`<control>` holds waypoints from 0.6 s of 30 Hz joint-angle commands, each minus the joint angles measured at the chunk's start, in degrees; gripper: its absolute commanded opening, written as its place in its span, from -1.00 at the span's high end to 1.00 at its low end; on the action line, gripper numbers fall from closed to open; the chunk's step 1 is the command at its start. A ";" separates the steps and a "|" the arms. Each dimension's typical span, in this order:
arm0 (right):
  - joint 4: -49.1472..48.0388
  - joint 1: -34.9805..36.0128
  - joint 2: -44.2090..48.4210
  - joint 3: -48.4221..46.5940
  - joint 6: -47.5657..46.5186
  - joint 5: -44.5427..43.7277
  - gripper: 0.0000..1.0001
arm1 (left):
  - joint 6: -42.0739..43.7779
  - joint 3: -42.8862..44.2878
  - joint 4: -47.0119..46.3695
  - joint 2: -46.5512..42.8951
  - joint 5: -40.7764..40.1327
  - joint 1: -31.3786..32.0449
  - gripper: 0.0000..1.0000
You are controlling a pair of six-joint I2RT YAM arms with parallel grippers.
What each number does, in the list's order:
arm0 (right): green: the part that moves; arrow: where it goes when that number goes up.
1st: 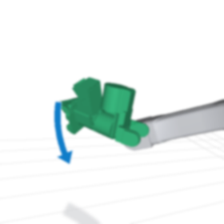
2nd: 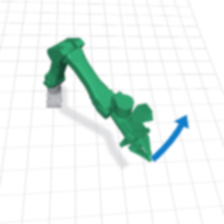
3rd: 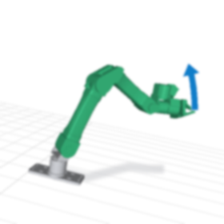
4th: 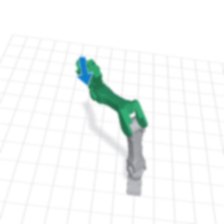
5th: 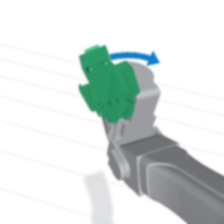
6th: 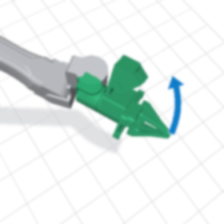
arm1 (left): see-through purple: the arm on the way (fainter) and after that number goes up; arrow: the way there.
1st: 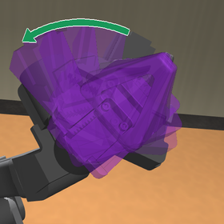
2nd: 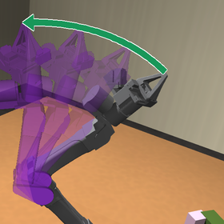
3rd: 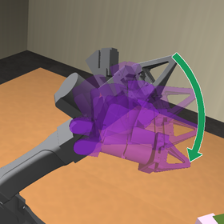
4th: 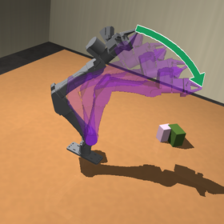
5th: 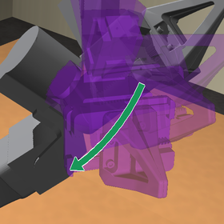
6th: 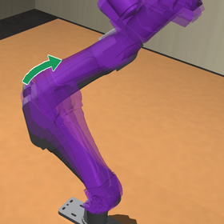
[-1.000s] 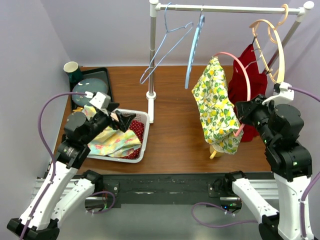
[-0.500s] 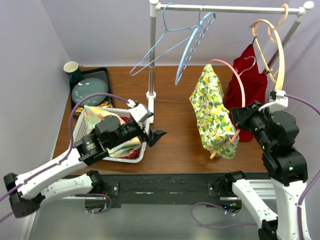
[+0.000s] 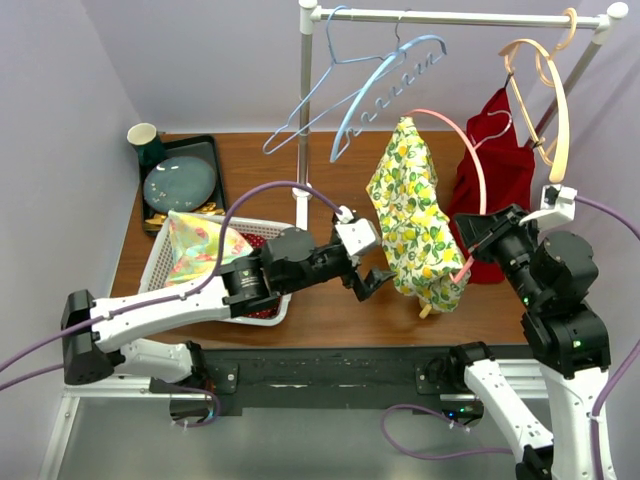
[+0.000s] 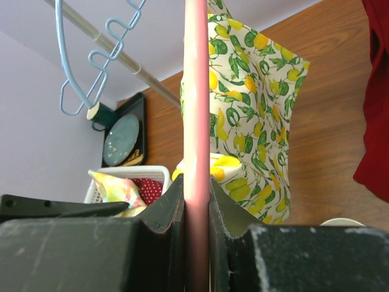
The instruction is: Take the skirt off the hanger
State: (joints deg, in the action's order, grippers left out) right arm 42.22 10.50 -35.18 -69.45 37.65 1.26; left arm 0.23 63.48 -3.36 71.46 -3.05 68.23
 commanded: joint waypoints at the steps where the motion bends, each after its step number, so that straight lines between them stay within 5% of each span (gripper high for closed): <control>1: -9.26 -0.04 1.34 -1.30 2.87 -0.29 1.00 | 1.09 3.05 -8.24 2.71 2.43 1.91 -1.00; 15: -10.49 0.04 3.36 1.68 6.21 1.56 1.00 | 2.67 7.53 -15.10 16.60 3.94 2.26 -0.99; 17: -10.58 -0.04 3.80 2.30 6.30 1.47 1.00 | 2.85 7.36 -16.06 17.39 3.58 2.35 -0.89; 18: -10.58 -0.04 3.80 2.39 6.38 1.38 1.00 | 2.85 7.01 -16.42 17.57 3.23 2.35 -0.67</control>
State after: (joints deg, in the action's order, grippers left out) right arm 40.58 10.48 -32.82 -66.76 42.52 1.67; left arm 1.28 68.16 -13.82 88.23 0.89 70.22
